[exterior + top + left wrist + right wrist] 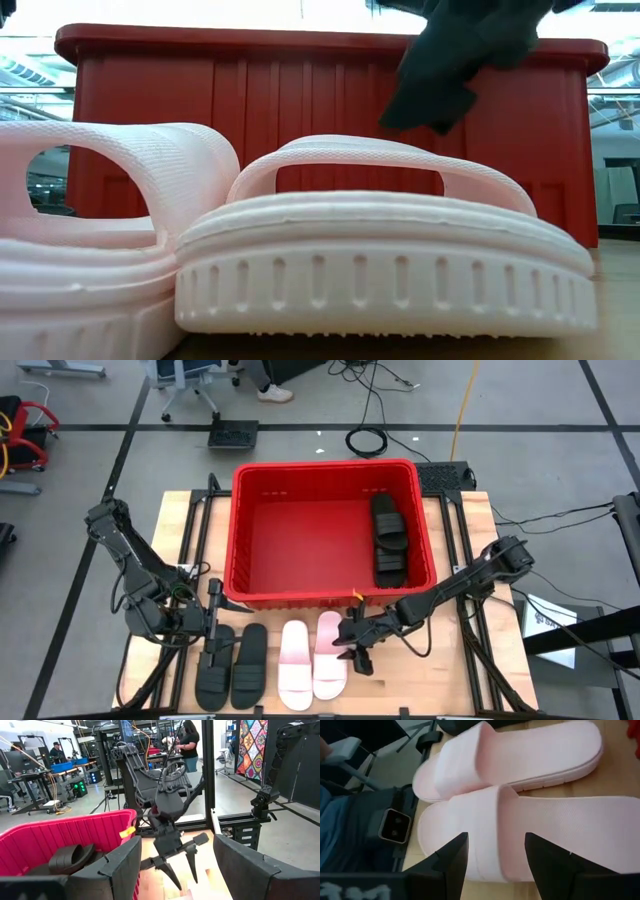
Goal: Pick and place slides into bin
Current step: Put the right pink slide into the red container
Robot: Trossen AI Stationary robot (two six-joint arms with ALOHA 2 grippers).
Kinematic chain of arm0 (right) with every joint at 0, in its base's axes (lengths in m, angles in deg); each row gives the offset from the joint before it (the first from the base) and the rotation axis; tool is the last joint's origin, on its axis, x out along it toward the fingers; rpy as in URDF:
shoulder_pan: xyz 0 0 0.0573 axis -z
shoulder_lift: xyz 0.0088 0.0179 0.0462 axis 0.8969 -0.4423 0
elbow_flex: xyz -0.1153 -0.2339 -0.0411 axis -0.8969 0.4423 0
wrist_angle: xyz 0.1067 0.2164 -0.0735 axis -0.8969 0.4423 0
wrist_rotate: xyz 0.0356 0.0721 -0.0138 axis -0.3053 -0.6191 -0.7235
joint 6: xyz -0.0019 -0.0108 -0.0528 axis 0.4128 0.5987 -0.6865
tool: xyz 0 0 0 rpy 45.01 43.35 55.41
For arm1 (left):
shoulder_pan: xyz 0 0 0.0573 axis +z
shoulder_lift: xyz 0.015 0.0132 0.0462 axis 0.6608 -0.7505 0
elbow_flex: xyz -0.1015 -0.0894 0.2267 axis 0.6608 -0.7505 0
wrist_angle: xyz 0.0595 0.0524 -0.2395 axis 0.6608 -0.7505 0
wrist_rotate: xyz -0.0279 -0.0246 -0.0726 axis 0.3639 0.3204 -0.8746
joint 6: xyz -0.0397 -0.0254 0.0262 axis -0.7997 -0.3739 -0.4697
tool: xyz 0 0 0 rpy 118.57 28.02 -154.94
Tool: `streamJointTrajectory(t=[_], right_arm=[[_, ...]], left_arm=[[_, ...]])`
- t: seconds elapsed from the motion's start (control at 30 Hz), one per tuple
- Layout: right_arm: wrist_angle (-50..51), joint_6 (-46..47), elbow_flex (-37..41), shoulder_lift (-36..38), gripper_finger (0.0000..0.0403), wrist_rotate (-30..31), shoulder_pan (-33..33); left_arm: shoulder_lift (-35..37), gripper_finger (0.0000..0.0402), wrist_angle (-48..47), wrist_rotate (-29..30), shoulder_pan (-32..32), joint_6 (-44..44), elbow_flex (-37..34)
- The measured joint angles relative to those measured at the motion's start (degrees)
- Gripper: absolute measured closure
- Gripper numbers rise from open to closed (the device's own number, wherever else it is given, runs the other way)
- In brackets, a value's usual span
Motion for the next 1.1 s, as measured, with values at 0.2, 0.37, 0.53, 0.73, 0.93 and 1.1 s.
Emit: streamJointTrajectory(t=[0.2, 0.37, 0.53, 0.73, 0.93, 1.1], right_arm=[[-2.01, 1.99, -1.46, -5.24, 0.0218, -6.84, 2.44], [-2.2, 2.5, -2.88, -8.05, 0.0218, -12.47, 3.53], [-3.72, 1.76, -3.81, -9.19, 0.0218, -15.94, 3.55], [-4.95, 0.86, -3.93, -9.25, 0.0232, -16.4, 3.55], [-3.98, 0.47, -3.93, -9.23, 0.0288, -16.4, 3.57], [-4.02, -1.58, -3.93, -9.23, 0.035, -18.37, 3.84]], left_arm=[[0.0, 0.0149, 0.24, 0.0, 0.0, 0.26, 0.0], [0.01, 0.0149, 0.22, 0.0, 0.0, 0.25, 0.0], [0.0, 0.0149, 0.04, 0.0, 0.0, 0.24, 0.0], [0.0, 0.0149, 0.06, 0.0, 0.0, 0.17, 0.0], [0.0, 0.0149, 0.07, 0.0, 0.0, 0.15, 0.0], [0.0, 0.0149, 0.07, 0.0, 0.0, 0.15, 0.0]])
